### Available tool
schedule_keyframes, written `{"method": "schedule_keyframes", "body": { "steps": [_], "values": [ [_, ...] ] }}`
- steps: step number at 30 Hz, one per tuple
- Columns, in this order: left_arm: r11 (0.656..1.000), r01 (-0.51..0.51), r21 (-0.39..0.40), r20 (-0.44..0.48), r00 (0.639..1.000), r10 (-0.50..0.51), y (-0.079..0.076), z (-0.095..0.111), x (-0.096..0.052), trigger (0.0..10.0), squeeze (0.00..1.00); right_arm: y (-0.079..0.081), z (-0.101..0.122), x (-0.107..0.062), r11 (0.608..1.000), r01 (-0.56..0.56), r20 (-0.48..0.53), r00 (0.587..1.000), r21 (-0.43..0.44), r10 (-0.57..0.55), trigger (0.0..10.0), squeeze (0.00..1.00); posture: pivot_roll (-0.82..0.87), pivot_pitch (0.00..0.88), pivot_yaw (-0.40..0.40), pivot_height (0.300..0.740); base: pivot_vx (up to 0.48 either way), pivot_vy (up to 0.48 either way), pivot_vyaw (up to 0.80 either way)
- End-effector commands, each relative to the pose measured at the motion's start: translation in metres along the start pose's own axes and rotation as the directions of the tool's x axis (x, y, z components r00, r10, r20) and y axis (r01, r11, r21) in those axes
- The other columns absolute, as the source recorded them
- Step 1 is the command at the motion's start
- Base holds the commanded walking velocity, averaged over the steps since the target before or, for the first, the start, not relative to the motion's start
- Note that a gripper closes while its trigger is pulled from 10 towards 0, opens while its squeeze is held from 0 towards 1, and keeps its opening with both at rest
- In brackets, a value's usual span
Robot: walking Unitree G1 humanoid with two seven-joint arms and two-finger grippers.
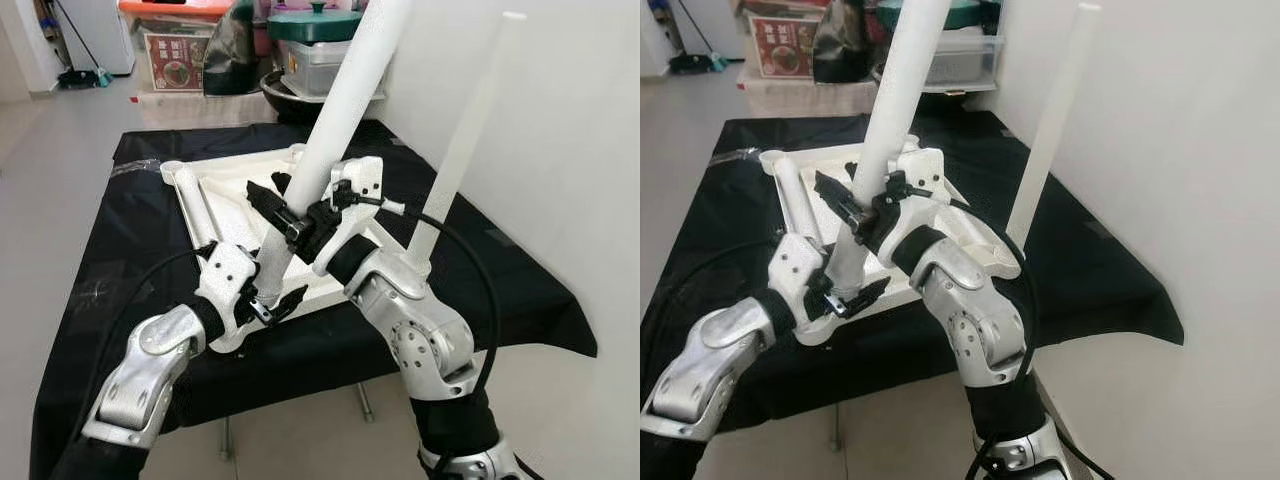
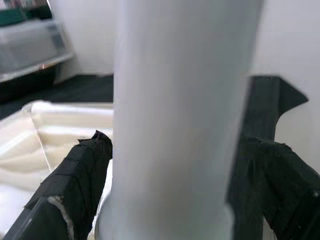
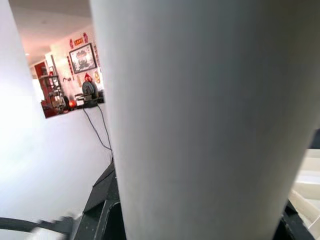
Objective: Building children table
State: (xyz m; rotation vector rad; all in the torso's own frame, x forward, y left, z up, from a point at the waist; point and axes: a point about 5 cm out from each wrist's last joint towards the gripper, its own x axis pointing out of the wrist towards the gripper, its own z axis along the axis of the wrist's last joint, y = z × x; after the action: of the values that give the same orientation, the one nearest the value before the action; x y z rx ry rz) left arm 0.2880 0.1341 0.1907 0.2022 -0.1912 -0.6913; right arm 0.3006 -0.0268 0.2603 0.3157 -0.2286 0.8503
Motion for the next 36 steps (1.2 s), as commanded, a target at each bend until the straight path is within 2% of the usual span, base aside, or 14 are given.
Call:
{"method": "schedule_keyframes", "body": {
  "steps": [1,4,5,6,7,8,12,19,23,27,31,36],
  "values": [
    [1.000,-0.003,-0.012,-0.005,1.000,0.003,0.000,-0.002,-0.004,10.0,1.00,-0.003,0.005,0.001,1.000,0.012,0.019,1.000,-0.016,-0.011,0.0,0.00,0.06,0.000,-0.060,0.740,0.000,0.000,0.00],
    [0.999,-0.049,0.000,-0.024,0.998,0.049,0.002,-0.002,-0.011,10.0,1.00,-0.014,0.008,-0.003,0.996,0.066,0.022,0.998,-0.055,-0.065,0.0,0.00,0.07,0.000,-0.062,0.740,0.000,0.000,0.00],
    [0.998,-0.056,-0.007,-0.033,0.998,0.056,0.000,-0.002,-0.018,10.0,1.00,-0.027,0.012,-0.007,0.988,0.129,0.028,0.991,-0.081,-0.128,1.5,0.00,0.07,0.000,-0.064,0.740,0.000,0.000,0.00],
    [0.998,-0.056,-0.007,-0.033,0.998,0.056,0.000,-0.002,-0.018,10.0,1.00,-0.027,0.012,-0.007,0.988,0.129,0.028,0.991,-0.081,-0.128,1.5,0.00,0.07,0.000,-0.064,0.740,0.000,0.000,0.00],
    [0.999,-0.041,-0.022,-0.030,0.999,0.041,-0.004,-0.001,-0.022,10.0,0.50,-0.034,0.014,-0.009,0.982,0.164,0.031,0.986,-0.091,-0.162,10.0,0.00,0.07,0.000,-0.064,0.740,0.000,0.000,0.00],
    [0.999,-0.041,-0.018,-0.028,0.999,0.041,-0.009,0.000,-0.026,10.0,0.00,-0.042,0.017,-0.012,0.972,0.210,0.038,0.978,-0.108,-0.207,10.0,0.00,0.08,0.000,-0.063,0.740,0.000,0.000,0.00],
    [0.996,-0.087,-0.028,-0.063,0.994,0.085,-0.012,-0.008,-0.031,10.0,0.00,-0.054,0.025,-0.017,0.947,0.285,0.065,0.958,-0.145,-0.279,10.0,0.00,0.08,0.000,-0.063,0.740,0.000,0.000,0.00],
    [0.986,-0.158,-0.047,-0.098,0.983,0.153,-0.016,-0.012,-0.038,10.0,0.00,-0.061,0.031,-0.025,0.925,0.341,0.084,0.940,-0.165,-0.331,10.0,0.00,0.08,0.000,-0.070,0.740,0.000,0.000,0.00],
    [0.962,-0.251,-0.104,-0.137,0.962,0.236,-0.021,-0.017,-0.043,10.0,0.00,-0.056,0.031,-0.035,0.927,0.341,0.084,0.940,-0.154,-0.331,10.0,0.00,0.07,0.000,-0.064,0.740,0.000,0.000,0.00],
    [0.941,-0.317,-0.115,-0.191,0.937,0.293,-0.024,-0.025,-0.046,10.0,0.00,-0.052,0.023,-0.045,0.928,0.328,0.057,0.945,-0.178,-0.323,10.0,0.00,0.07,0.000,-0.063,0.740,0.000,0.000,0.00],
    [0.935,-0.333,-0.124,-0.199,0.931,0.306,-0.028,-0.031,-0.044,10.0,0.00,-0.048,0.010,-0.054,0.922,0.324,0.015,0.945,-0.212,-0.328,10.0,0.00,0.07,0.000,-0.064,0.740,0.000,0.442,0.00],
    [0.928,-0.352,-0.121,-0.188,0.926,0.326,-0.022,-0.029,-0.041,10.0,0.00,-0.045,0.002,-0.056,0.919,0.321,-0.012,0.943,-0.230,-0.332,10.0,0.00,0.07,0.000,-0.062,0.740,0.000,0.476,0.00]
  ]
}}
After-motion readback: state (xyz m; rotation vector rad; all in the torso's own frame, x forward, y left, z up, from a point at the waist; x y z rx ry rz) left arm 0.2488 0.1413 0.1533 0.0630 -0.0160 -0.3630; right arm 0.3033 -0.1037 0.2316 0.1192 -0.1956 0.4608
